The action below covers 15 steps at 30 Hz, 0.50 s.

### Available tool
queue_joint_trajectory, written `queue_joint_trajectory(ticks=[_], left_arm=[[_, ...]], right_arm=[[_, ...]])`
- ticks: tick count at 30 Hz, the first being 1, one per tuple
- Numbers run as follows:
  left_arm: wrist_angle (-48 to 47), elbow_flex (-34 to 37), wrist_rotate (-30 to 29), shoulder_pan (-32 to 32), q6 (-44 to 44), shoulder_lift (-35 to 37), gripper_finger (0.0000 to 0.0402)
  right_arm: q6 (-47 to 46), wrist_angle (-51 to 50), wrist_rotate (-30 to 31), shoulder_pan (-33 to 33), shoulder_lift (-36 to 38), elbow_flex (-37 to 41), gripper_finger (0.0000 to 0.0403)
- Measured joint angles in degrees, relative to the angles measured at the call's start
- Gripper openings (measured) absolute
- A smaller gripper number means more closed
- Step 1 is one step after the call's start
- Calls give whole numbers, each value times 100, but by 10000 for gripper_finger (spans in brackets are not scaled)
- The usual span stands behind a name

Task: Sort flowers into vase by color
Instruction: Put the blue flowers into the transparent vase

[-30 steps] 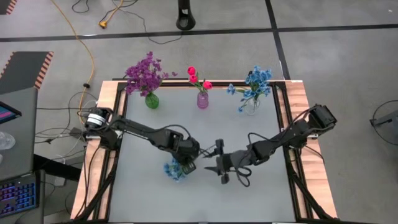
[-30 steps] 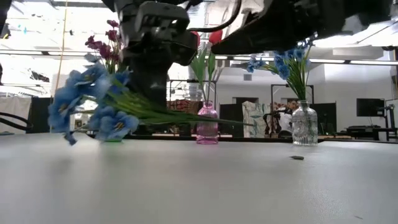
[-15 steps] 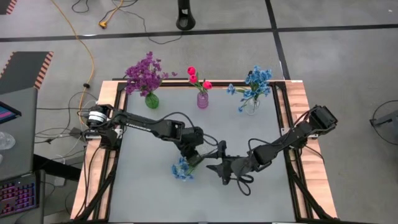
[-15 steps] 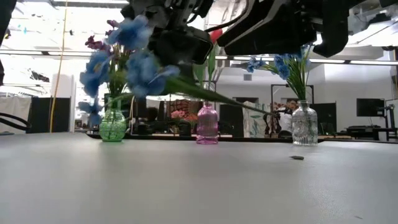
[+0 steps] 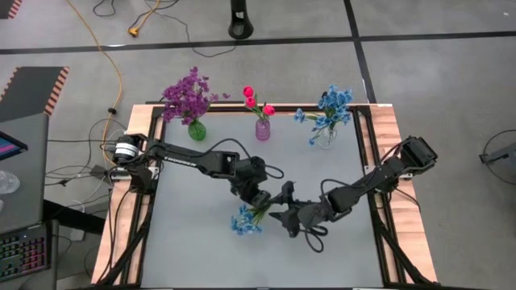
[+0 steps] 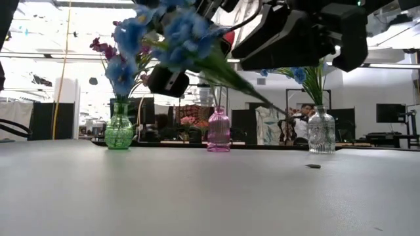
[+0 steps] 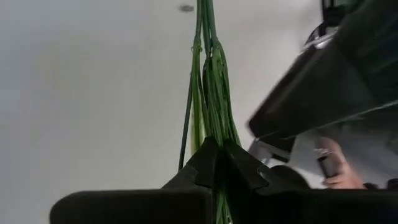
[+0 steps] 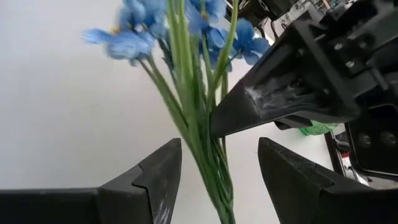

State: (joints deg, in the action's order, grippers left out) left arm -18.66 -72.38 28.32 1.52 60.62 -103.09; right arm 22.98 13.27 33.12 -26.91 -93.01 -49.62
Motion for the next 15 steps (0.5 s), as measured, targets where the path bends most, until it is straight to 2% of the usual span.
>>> queue_joint_trajectory(ticks=[8, 15], left_arm=[[660, 0, 142, 0, 574, 0, 2], [709, 0, 142, 0, 651, 1, 2]], right_arm=[[0, -164, -2, 80, -2, 1, 240], [-2, -265, -2, 80, -4, 0, 230]])
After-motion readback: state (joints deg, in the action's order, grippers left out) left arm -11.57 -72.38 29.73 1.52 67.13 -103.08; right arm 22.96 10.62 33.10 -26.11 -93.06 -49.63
